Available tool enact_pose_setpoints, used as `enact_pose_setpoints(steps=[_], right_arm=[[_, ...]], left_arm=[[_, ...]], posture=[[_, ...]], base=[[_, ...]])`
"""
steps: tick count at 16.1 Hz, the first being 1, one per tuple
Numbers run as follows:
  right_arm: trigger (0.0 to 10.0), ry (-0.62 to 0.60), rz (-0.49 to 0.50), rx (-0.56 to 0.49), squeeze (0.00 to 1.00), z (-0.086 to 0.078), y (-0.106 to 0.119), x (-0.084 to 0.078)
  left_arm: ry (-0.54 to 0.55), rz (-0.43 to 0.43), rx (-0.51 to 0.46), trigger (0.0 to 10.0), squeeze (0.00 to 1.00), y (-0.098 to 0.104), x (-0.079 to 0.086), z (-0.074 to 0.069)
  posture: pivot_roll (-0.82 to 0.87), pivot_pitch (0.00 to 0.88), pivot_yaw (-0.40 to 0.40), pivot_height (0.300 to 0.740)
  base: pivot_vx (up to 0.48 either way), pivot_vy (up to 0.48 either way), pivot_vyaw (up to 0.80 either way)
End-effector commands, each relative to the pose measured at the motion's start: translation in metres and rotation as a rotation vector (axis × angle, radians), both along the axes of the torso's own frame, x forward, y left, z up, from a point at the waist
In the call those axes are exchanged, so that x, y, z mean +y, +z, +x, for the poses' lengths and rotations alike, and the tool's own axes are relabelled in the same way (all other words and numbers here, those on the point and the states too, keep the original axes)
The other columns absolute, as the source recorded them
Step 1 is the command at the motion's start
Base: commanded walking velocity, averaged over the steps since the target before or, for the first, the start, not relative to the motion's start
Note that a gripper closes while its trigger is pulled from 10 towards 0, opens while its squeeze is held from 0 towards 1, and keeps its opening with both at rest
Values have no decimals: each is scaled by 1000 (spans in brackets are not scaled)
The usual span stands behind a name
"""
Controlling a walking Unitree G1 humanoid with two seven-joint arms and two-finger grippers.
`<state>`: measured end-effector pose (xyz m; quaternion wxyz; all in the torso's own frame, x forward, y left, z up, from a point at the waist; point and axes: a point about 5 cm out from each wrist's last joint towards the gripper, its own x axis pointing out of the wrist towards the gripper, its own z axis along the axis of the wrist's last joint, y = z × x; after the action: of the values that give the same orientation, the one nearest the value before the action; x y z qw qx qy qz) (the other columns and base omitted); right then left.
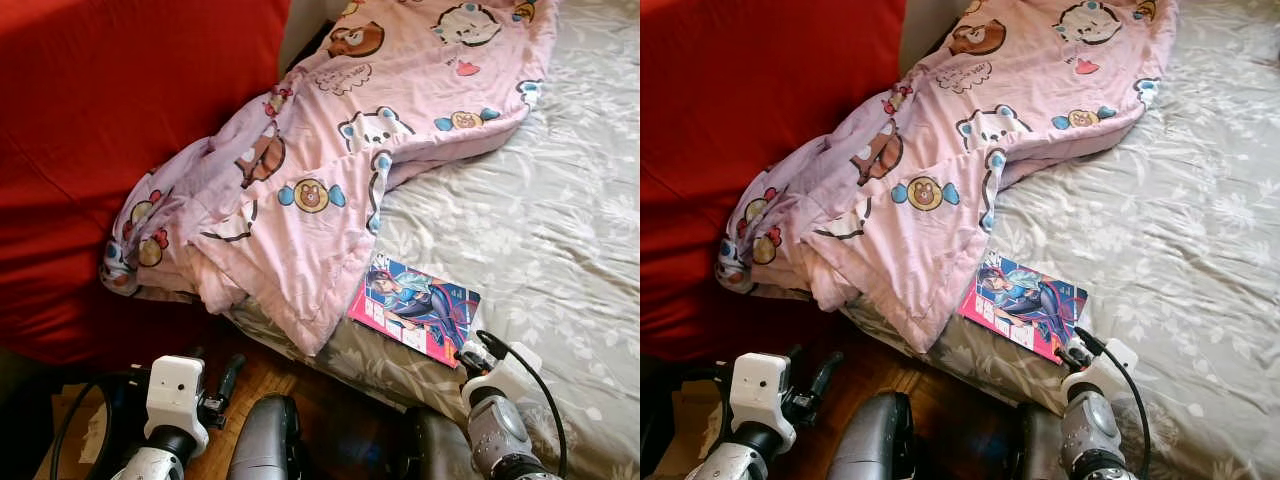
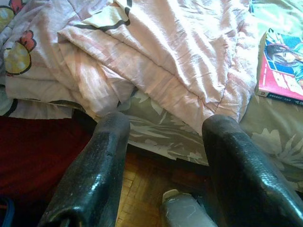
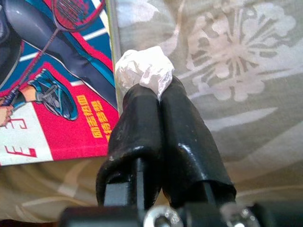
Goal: Clean up the room
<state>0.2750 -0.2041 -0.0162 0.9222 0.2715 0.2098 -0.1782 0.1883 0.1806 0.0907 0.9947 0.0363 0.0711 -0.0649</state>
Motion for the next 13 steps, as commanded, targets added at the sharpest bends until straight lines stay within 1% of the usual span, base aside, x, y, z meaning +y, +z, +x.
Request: enact_pose_setpoints(steps=[1,2,3,6,8,9,10,11,12,13], right_arm=[[0,2,10,42,0,-12,-11,3],[0,6,8,56,0,-16,-14,4],[0,6,8,55,0,-16,-14,4],[0,20,-14,38,0,-13,-11,6],[0,6,-36,-19,0,-5,-2,0],[0,75,-89,-45,0,-2,1,4],[0,115,-108,-68,0,-2,2,8],[0,136,-124,-102,0,-7,1,9],[0,139,-131,-108,0,-9,1,9],[0,159,-146,-112,0,-17,-4,10]], left_arm=[[0,11,35,10000,0,-7,1,-4],[-1,11,33,10000,0,-7,1,-3],[-1,11,33,10000,0,-7,1,-2],[-4,24,41,10000,0,-14,2,2],[18,34,67,10000,0,-27,8,5],[36,39,86,10000,0,-35,12,6],[51,39,103,10000,0,-42,14,8],[79,42,124,10000,0,-52,18,12],[89,42,128,10000,0,-55,19,13],[107,39,138,10000,0,-61,21,14]], posture=[[190,242,73,636],[192,245,75,636],[191,242,76,636],[186,208,79,636],[171,169,74,636],[164,142,70,636],[155,112,66,636],[136,65,60,636],[133,59,59,636],[124,39,57,636]], base=[[0,0,0],[0,0,0],[0,0,0],[0,0,0],[0,0,0],[0,0,0],[0,0,0],[0,0,0],[0,0,0],[0,0,0]])
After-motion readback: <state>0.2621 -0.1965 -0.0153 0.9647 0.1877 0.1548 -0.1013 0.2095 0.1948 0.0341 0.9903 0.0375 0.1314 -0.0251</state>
